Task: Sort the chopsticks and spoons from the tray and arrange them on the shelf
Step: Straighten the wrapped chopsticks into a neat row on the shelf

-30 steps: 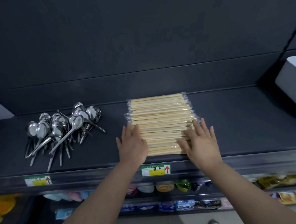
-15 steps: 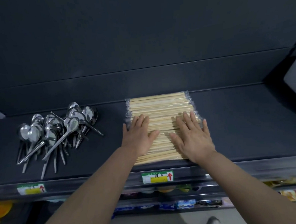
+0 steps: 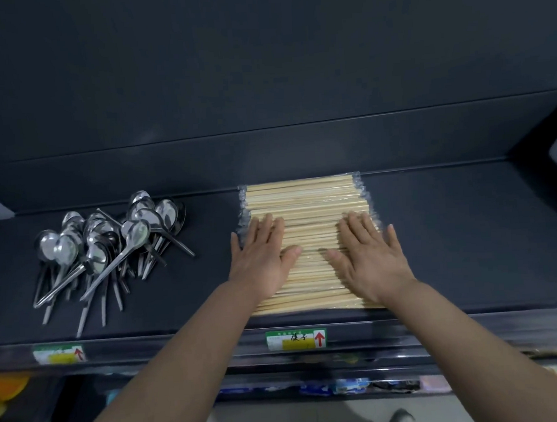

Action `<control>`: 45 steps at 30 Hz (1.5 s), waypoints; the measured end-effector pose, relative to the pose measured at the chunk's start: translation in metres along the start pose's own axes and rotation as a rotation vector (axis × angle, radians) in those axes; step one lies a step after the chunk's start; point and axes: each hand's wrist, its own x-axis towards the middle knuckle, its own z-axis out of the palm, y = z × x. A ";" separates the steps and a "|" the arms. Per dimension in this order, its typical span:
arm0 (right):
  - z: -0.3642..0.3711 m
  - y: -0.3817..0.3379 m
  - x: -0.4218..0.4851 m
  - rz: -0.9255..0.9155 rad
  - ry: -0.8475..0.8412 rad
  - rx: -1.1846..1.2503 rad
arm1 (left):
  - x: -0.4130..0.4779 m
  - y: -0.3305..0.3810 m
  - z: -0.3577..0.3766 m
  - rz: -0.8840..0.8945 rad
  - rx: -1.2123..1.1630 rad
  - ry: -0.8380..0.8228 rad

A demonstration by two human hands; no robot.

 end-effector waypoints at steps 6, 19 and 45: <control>0.001 0.008 -0.022 -0.076 -0.129 0.001 | -0.016 0.002 -0.008 0.171 0.074 -0.234; -0.005 0.013 -0.041 -0.143 -0.228 0.028 | -0.024 -0.001 -0.004 0.174 0.096 -0.258; 0.016 -0.006 -0.054 0.014 -0.062 -0.061 | -0.053 -0.005 0.009 0.215 0.160 -0.182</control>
